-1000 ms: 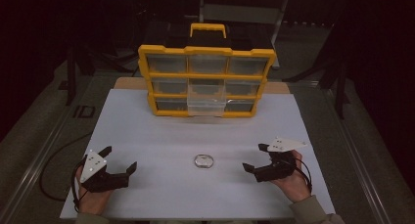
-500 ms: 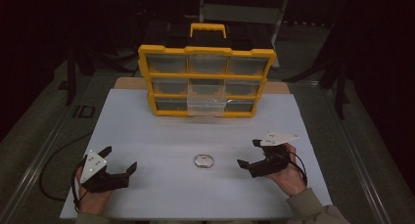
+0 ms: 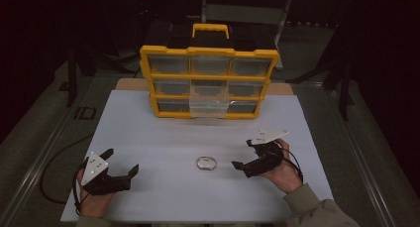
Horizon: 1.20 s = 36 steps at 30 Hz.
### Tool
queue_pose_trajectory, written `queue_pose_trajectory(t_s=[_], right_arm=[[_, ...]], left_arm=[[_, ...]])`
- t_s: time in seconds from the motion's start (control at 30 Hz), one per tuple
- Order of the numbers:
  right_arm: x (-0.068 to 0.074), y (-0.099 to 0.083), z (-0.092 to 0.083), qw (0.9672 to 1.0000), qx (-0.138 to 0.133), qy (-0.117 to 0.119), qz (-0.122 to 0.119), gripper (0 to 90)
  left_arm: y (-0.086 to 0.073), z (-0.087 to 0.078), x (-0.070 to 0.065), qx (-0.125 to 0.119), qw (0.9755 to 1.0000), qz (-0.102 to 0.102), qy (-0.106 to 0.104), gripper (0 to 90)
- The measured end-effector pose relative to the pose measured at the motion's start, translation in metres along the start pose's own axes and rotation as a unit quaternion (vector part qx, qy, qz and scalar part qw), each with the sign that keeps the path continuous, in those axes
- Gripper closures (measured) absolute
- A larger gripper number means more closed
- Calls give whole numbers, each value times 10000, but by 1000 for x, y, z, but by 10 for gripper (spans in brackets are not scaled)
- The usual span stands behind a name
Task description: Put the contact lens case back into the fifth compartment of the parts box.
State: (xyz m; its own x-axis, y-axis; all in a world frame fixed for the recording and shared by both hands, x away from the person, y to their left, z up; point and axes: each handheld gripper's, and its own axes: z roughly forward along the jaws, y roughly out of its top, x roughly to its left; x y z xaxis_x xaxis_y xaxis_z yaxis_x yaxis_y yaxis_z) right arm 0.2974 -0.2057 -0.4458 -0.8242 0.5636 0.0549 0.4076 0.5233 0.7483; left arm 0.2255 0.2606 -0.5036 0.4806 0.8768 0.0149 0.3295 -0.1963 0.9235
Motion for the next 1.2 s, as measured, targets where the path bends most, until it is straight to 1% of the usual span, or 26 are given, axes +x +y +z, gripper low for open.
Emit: queue_pose_trajectory(t_s=[0.43,0.63,0.73,0.8,0.87,1.0,1.03,1.13,1.17,1.2], right_arm=[[6,19,15,9994,187,84,-269,73],[7,24,23,9990,279,141,-327,73],[7,24,23,9990,279,141,-327,73],[9,31,30,9982,388,186,-408,73],[9,31,31,9982,399,189,-407,73],[10,36,41,9969,548,253,-511,73],[10,36,43,9967,568,278,-503,73],[10,37,51,9957,654,331,-562,73],[10,37,51,9957,654,331,-562,73],[9,36,54,9952,684,357,-608,74]], left_arm=[[0,0,0,3,10000,14,-13,0],[-1,1,-1,2,10000,8,-13,0],[-1,1,0,17,10000,2,-12,0],[-1,1,0,21,10000,2,-12,0],[-1,1,0,22,10000,-1,-18,0],[-1,1,0,32,10000,10,-20,0],[-1,1,0,36,10000,9,-20,0],[-1,2,0,64,10000,19,-10,0],[-1,2,0,64,10000,19,-10,0],[-1,2,0,63,10000,25,-15,0]])
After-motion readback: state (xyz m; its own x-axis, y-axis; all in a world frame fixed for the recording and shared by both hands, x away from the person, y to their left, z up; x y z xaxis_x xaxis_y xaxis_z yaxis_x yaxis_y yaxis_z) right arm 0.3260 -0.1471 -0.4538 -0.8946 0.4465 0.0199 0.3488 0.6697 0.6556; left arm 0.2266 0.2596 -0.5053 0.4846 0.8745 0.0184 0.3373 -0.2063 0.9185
